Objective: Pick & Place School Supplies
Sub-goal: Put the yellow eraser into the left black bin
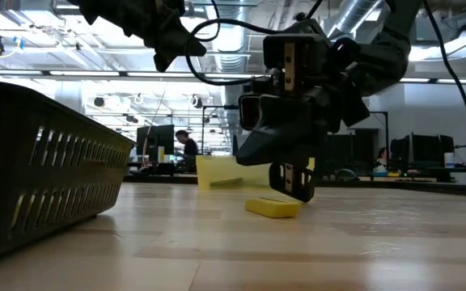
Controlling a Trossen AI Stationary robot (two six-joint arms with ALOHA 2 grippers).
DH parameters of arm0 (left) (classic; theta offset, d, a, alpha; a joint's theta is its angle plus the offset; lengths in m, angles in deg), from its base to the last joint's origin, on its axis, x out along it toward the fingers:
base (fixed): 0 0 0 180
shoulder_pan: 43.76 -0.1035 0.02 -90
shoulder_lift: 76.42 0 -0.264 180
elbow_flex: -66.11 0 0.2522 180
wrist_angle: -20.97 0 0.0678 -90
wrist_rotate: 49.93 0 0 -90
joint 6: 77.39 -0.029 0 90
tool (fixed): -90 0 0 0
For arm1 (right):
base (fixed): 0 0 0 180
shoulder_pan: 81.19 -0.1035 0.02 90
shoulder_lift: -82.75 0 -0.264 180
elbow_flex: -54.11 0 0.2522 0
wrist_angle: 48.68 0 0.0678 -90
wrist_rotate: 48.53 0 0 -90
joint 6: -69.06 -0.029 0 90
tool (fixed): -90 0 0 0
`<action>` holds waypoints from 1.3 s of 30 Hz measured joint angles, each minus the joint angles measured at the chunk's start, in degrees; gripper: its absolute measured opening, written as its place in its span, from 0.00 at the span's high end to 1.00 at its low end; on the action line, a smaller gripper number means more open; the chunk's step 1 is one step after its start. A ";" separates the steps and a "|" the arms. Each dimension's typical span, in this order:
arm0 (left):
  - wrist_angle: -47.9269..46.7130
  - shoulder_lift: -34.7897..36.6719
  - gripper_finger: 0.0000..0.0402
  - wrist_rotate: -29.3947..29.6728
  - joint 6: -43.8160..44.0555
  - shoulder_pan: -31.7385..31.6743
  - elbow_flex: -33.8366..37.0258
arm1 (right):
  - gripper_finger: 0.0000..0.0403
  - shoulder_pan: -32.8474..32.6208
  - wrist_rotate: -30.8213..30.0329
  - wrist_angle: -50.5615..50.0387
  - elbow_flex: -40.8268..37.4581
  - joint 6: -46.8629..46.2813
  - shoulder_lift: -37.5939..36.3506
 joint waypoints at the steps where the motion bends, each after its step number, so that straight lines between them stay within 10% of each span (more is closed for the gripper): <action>1: 0.07 0.00 1.00 0.00 0.03 0.00 0.00 | 1.00 0.00 -0.05 -0.52 0.02 -0.05 -0.01; 25: 0.94 0.00 1.00 0.08 0.21 0.55 -0.07 | 1.00 -3.08 -4.38 -9.82 0.42 -0.43 -1.18; 39: 1.42 0.00 1.00 0.15 0.03 0.55 -0.09 | 1.00 0.24 -19.23 -15.83 -0.74 23.83 -27.58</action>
